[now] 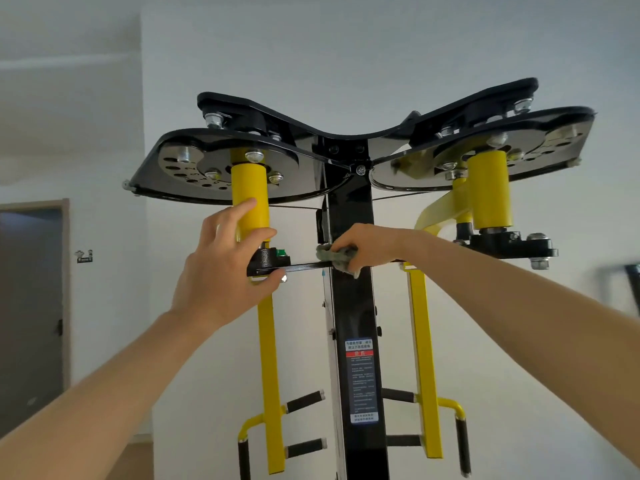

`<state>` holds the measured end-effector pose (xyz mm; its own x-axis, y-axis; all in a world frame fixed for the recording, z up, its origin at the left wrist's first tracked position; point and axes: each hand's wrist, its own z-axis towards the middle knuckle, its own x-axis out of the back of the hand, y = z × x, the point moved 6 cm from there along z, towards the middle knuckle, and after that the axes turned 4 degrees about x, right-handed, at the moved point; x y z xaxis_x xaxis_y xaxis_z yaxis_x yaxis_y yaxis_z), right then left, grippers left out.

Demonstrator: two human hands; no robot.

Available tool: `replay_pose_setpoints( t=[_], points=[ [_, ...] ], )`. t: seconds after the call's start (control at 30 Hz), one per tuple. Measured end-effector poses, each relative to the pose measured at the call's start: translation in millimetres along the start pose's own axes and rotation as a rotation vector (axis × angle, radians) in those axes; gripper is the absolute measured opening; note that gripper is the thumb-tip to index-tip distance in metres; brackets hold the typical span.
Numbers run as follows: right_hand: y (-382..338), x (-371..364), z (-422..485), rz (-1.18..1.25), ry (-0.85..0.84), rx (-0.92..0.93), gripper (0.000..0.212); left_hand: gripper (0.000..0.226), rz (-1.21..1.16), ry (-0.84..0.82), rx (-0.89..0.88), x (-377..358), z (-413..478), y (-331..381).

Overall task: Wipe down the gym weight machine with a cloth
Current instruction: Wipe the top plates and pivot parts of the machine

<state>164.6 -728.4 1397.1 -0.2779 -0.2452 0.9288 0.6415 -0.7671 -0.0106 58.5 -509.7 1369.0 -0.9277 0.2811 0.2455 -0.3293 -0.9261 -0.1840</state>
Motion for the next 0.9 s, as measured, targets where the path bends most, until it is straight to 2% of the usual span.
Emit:
replay_pose_setpoints(
  t=[0.2,0.4,0.6,0.73,0.9],
  points=[
    [30,18,-23,-0.127,-0.054,-0.201,0.024,0.057,0.005,0.038,0.001,-1,-2,-2],
    [43,31,-47,-0.248,-0.010,-0.362,0.044,0.054,-0.018,0.060,0.002,2,-5,-3],
    [28,20,-47,-0.281,0.115,-0.243,0.030,0.051,-0.046,0.050,-0.024,-2,-6,-5],
    [2,3,-21,-0.114,0.154,-0.105,0.023,0.052,-0.040,0.058,-0.037,-4,-8,-7],
    [-30,-11,-1,-0.057,0.153,0.030,0.028,0.054,-0.026,0.056,-0.035,-5,-10,-4]
  ],
)
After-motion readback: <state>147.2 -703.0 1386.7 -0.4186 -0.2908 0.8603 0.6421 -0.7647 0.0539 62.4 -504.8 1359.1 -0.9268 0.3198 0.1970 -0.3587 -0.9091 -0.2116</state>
